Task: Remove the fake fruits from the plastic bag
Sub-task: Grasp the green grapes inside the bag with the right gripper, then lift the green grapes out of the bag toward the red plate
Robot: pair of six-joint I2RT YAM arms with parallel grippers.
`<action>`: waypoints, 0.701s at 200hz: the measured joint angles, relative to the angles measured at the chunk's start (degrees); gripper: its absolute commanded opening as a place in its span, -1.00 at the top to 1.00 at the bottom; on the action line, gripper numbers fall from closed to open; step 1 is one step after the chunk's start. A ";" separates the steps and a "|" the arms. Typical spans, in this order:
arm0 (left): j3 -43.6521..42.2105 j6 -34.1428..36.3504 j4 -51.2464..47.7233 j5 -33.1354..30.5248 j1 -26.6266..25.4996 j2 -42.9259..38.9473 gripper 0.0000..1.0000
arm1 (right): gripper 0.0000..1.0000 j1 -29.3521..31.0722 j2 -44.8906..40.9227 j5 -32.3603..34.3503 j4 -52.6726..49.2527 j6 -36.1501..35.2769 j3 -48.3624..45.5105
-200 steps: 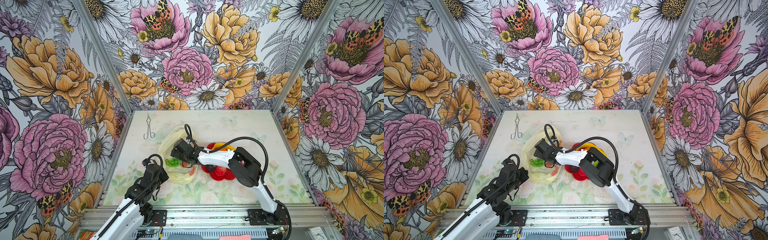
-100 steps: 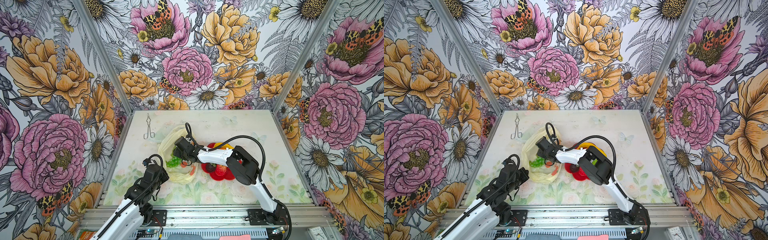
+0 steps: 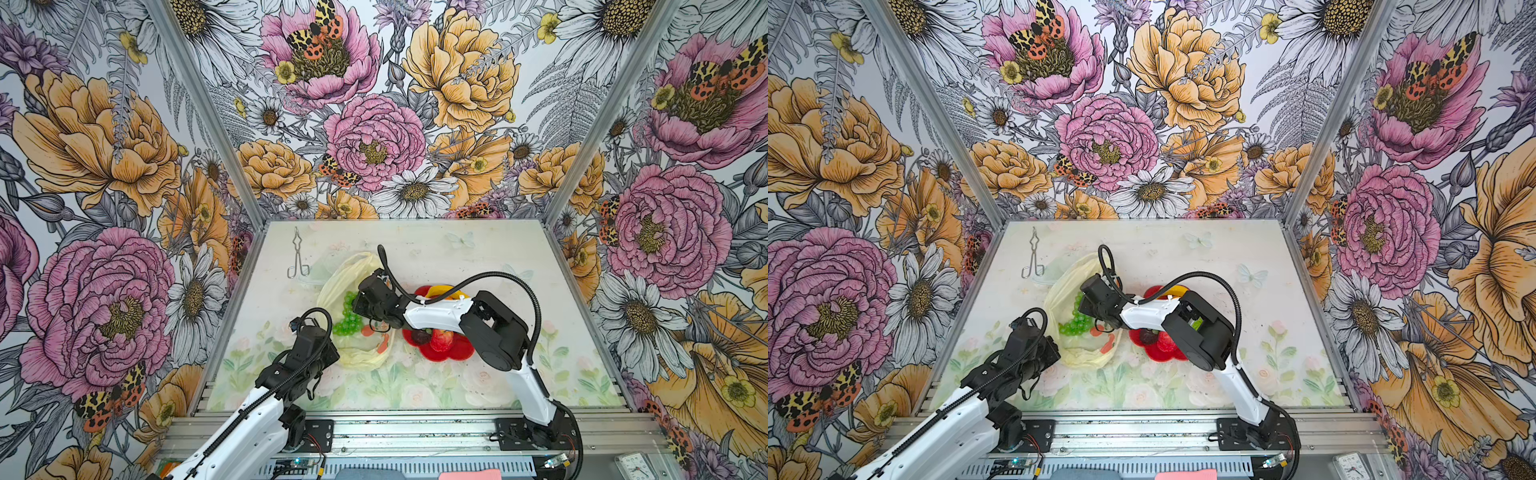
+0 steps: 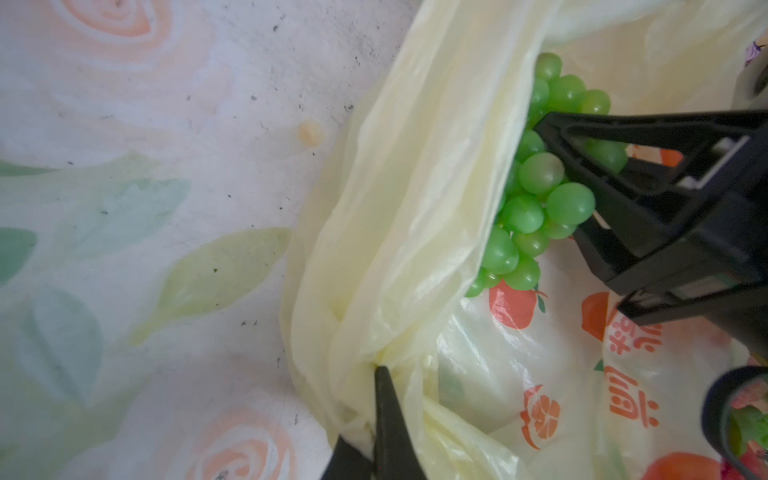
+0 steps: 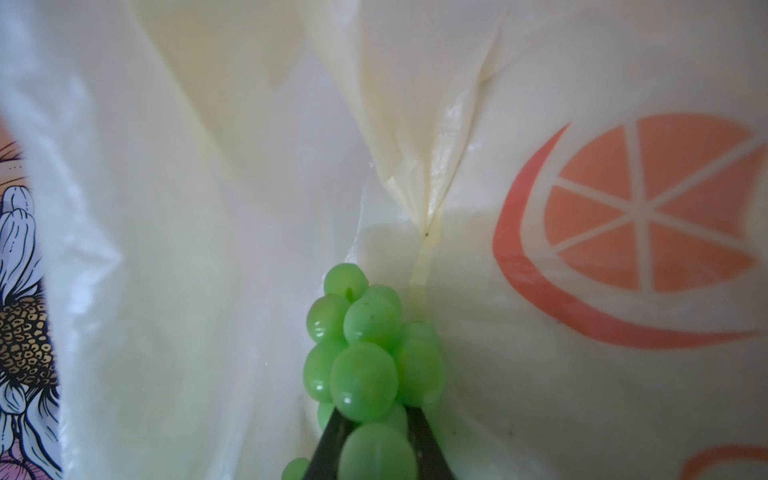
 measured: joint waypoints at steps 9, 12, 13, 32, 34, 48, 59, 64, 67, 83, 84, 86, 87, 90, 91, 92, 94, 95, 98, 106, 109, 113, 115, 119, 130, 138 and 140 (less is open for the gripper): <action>0.39 0.37 0.15 0.00 0.42 0.48 1.00 | 0.82 0.04 -0.63 0.00 0.20 -0.76 -0.76; 0.50 0.39 0.24 0.00 0.55 0.66 1.00 | 0.82 0.09 -0.96 0.11 0.28 -1.05 -1.09; 0.52 0.42 0.26 0.00 0.57 0.70 1.00 | 0.82 0.09 -1.03 0.15 0.31 -1.09 -1.16; 0.90 1.03 0.81 0.00 1.38 1.36 1.00 | 0.83 0.35 -2.93 0.42 0.59 -2.80 -2.95; 0.90 1.09 0.87 0.00 1.46 1.42 1.00 | 0.83 0.37 -3.08 0.42 0.59 -2.95 -3.08; 0.94 1.64 1.11 0.02 1.97 1.79 1.00 | 0.83 0.63 -4.04 0.42 0.72 -4.15 -3.61; 0.98 1.90 1.20 0.02 2.36 1.97 1.00 | 0.84 0.87 -4.63 0.46 0.94 -5.16 -3.96; 0.98 1.97 1.27 0.02 2.56 2.10 1.00 | 0.84 1.01 -4.96 0.48 1.01 -5.60 -4.13; 0.98 2.05 1.33 0.02 2.69 2.16 1.00 | 0.84 1.07 -5.22 0.55 1.03 -5.99 -4.31; 1.22 2.51 1.49 0.07 3.32 2.80 1.00 | 0.84 1.31 -6.47 0.66 1.03 -7.63 -5.16; 1.27 2.54 1.49 0.07 3.37 2.86 1.00 | 0.84 1.38 -6.62 0.70 1.01 -7.82 -5.22; 1.36 2.62 1.46 0.07 3.45 2.97 1.00 | 0.84 1.46 -6.86 0.76 1.01 -8.13 -5.35; 1.38 2.69 1.46 0.07 3.48 3.02 1.00 | 0.84 1.49 -6.93 0.79 1.01 -8.20 -5.40; 1.49 2.91 1.49 0.07 3.61 3.19 1.00 | 0.84 1.55 -7.23 0.85 1.01 -8.48 -5.60; 1.55 2.93 1.49 0.09 3.67 3.26 1.00 | 0.84 1.57 -7.28 0.85 1.01 -8.55 -5.62; 1.57 2.95 1.51 0.09 3.69 3.30 1.00 | 0.84 1.60 -7.45 0.94 0.98 -8.76 -5.70; 1.66 2.97 1.53 0.09 3.76 3.39 1.00 | 0.84 1.64 -7.67 1.05 0.98 -9.01 -5.84; 1.68 2.99 1.51 0.09 3.78 3.43 1.00 | 0.84 1.64 -7.76 1.05 1.01 -9.07 -5.88; 1.84 3.15 1.51 0.09 3.89 3.61 1.00 | 0.84 1.75 -8.07 1.07 1.01 -9.46 -6.05; 2.16 3.41 1.51 0.11 4.24 4.00 1.00 | 0.84 1.88 -9.09 1.49 1.01 -10.62 -6.64; 2.32 3.50 1.51 0.17 4.39 4.17 1.00 | 0.84 1.88 -9.49 1.51 0.98 -10.91 -6.84; 2.51 3.65 1.51 0.24 4.59 4.44 1.00 | 0.84 1.88 -10.14 1.75 0.98 -11.61 -7.21; 2.64 3.72 1.49 0.24 4.70 4.57 1.00 | 0.84 1.88 -10.36 1.73 0.96 -11.74 -7.34; 2.86 4.00 1.53 0.26 4.94 4.90 1.00 | 0.84 1.88 -11.08 1.97 0.85 -12.41 -7.65; 3.58 4.48 1.53 0.31 5.53 5.77 1.00 | 0.84 1.99 -13.18 2.29 0.59 -14.03 -8.50; 4.17 4.98 1.51 0.44 6.01 6.51 1.00 | 0.84 2.05 -14.82 2.62 0.48 -15.17 -8.98; 4.31 5.11 1.53 0.48 6.12 6.71 1.00 | 0.84 2.14 -15.26 2.78 0.48 -15.61 -9.16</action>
